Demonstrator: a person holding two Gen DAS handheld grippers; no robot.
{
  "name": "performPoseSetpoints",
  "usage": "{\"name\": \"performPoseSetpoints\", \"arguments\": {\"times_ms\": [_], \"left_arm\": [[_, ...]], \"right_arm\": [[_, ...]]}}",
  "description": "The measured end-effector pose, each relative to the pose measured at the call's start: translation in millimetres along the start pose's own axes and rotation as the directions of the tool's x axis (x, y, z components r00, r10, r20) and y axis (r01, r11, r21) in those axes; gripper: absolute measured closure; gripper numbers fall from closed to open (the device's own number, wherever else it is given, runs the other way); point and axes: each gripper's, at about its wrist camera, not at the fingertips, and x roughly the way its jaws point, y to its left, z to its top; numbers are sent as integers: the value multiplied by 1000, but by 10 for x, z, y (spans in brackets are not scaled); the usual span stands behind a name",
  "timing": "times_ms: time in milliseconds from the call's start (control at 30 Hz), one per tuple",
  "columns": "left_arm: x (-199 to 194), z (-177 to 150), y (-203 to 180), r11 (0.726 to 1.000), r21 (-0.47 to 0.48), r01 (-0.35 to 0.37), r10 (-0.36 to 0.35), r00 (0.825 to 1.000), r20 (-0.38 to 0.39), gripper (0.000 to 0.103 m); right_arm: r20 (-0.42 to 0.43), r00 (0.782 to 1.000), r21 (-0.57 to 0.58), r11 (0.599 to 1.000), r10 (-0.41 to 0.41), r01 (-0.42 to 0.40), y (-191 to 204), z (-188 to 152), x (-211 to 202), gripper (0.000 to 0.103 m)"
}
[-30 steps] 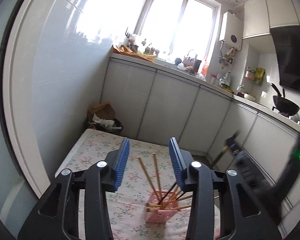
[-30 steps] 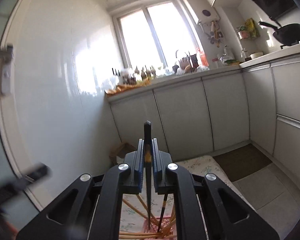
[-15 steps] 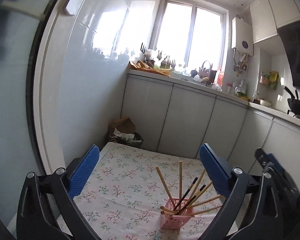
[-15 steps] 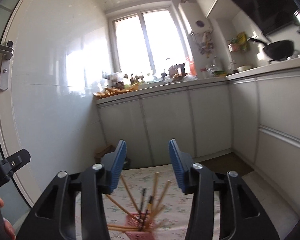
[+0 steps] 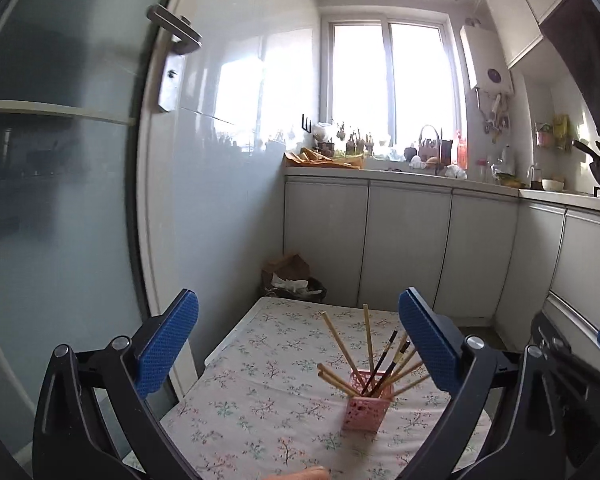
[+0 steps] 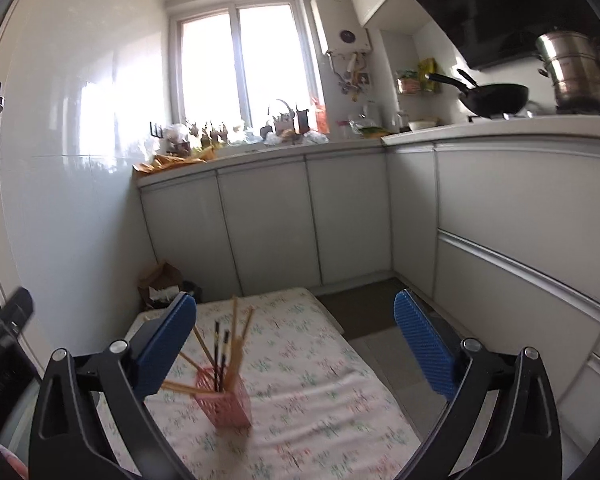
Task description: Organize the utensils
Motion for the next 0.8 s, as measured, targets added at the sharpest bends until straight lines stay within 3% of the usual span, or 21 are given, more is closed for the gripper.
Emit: {"name": "performPoseSetpoints", "arguments": {"times_ms": [267, 400, 800], "left_arm": [[-166, -72, 33, 999, 35, 8, -4, 994, -108, 7], [-179, -137, 29, 998, 48, 46, -36, 979, -199, 7], [-317, -173, 44, 997, 52, 50, -38, 976, -215, 7]], "right_arm": [[-45, 998, 17, 999, -33, 34, -118, -116, -364, 6], [-74, 996, 6, 999, -51, 52, -98, -154, -471, 6], [-113, 991, 10, 997, -76, 78, -202, -237, -625, 6]]}}
